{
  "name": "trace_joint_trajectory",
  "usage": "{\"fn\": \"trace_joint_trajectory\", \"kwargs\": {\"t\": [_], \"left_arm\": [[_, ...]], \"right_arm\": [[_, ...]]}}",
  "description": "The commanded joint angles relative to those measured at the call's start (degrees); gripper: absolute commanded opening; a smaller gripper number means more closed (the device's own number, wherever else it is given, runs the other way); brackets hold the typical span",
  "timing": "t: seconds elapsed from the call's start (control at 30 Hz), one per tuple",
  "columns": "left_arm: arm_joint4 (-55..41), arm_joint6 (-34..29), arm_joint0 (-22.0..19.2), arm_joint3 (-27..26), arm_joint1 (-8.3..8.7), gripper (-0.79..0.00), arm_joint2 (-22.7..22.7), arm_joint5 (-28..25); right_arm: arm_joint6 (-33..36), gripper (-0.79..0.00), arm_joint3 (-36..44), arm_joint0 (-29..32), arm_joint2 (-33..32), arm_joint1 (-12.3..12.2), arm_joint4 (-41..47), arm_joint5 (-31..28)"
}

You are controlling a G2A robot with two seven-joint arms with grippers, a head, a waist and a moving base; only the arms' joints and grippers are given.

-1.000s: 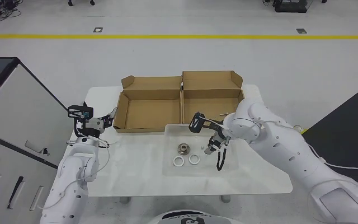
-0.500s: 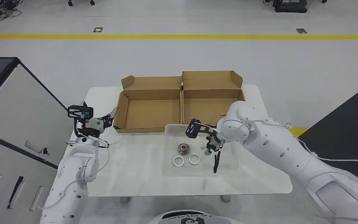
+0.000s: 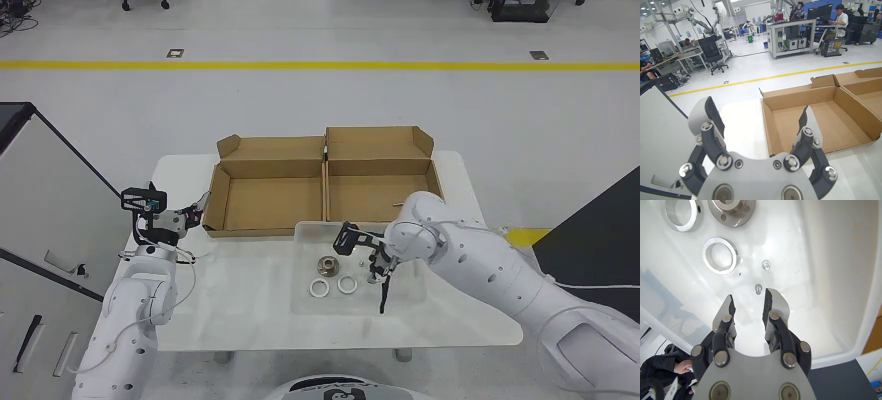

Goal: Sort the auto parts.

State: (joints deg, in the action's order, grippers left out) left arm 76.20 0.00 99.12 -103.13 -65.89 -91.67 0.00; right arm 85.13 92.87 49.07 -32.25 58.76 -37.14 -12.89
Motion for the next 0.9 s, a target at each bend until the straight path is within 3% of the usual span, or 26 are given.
{"fn": "trace_joint_trajectory", "kwargs": {"t": [0.0,0.73,0.77,0.8,0.87], "left_arm": [[0.0,0.0,0.0,0.0,0.0,0.0,0.0,0.0],[0.0,0.0,0.0,0.0,0.0,0.0,0.0,0.0],[0.0,0.0,0.0,0.0,0.0,0.0,0.0,0.0],[0.0,0.0,0.0,0.0,0.0,0.0,0.0,0.0],[0.0,0.0,0.0,0.0,0.0,0.0,0.0,0.0]], "right_arm": [[-0.32,-0.431,-0.72,-0.16,0.34,0.21,-0.09,-0.12],[-1.41,-0.545,-5.69,-1.31,2.41,2.02,-1.3,0.25],[-1.44,-0.613,-5.81,-1.35,2.46,2.09,-1.31,0.25],[-1.41,-0.767,-5.97,-1.38,2.5,2.15,-1.3,0.25],[-1.38,-0.785,-6.19,-1.5,2.52,2.26,-1.27,0.19]]}}
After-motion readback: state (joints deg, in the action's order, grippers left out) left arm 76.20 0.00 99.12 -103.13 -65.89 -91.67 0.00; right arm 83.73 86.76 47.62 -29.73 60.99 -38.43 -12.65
